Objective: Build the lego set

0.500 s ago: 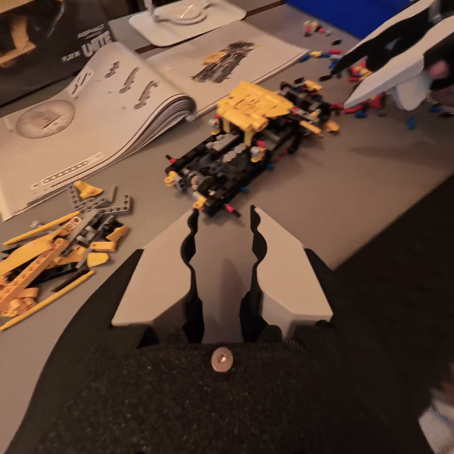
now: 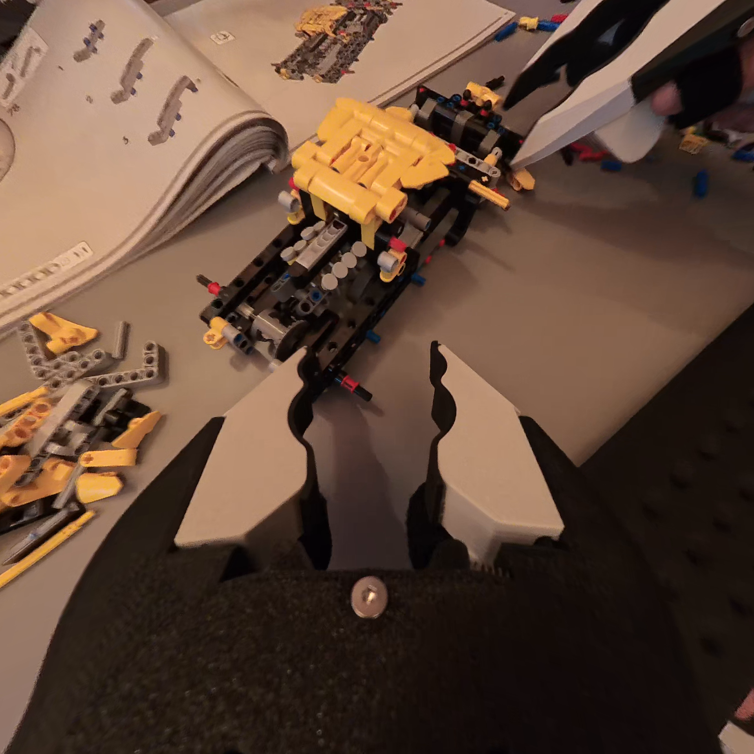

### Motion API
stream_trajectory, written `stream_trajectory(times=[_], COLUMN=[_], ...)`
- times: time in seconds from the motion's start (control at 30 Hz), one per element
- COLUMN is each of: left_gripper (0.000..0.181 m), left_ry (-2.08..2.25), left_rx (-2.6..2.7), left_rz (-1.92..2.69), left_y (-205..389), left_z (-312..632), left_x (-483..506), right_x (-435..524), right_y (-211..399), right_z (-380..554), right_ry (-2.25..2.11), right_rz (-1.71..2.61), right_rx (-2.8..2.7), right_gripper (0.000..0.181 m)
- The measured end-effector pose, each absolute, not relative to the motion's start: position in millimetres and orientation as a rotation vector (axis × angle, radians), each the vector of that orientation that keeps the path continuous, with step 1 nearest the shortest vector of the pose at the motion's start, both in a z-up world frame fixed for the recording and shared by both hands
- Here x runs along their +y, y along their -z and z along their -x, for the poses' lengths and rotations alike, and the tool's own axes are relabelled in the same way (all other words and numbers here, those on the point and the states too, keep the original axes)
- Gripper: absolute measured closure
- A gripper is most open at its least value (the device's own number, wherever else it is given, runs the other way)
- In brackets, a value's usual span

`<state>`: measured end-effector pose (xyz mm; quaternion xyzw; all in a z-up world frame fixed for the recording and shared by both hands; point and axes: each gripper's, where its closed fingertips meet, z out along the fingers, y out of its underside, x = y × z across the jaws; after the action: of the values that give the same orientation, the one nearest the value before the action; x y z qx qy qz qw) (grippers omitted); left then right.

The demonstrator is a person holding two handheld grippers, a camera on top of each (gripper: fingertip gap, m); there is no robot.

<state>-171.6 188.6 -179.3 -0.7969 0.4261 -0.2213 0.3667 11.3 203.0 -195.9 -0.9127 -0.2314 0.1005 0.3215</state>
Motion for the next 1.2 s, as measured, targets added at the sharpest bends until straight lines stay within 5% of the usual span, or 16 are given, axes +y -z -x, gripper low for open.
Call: stream_trajectory(times=[0.23,0.37,0.53,1.0,1.2], left_gripper=[0.145,0.162,0.156,0.156,0.156], left_ry=[0.856,0.936,0.937,0.684,0.624], left_rx=[0.773,0.708,0.603,0.545,0.524], left_rz=[1.777,1.712,1.835,1.835,1.821], left_y=[92,82,104,122,93], left_z=[181,171,184,215,232], left_x=[273,349,379,389,375], right_x=[254,289,290,287,271], right_y=[88,100,121,144,130], right_z=[-42,-42,-37,-48,-35], right_ry=[-0.304,-0.364,-0.289,-0.385,-0.442], right_rz=[1.983,1.905,1.948,1.967,1.978], right_rx=[-0.250,-0.196,-0.318,-0.264,-0.252], right_gripper=[0.124,0.126,0.119,0.138,0.134])
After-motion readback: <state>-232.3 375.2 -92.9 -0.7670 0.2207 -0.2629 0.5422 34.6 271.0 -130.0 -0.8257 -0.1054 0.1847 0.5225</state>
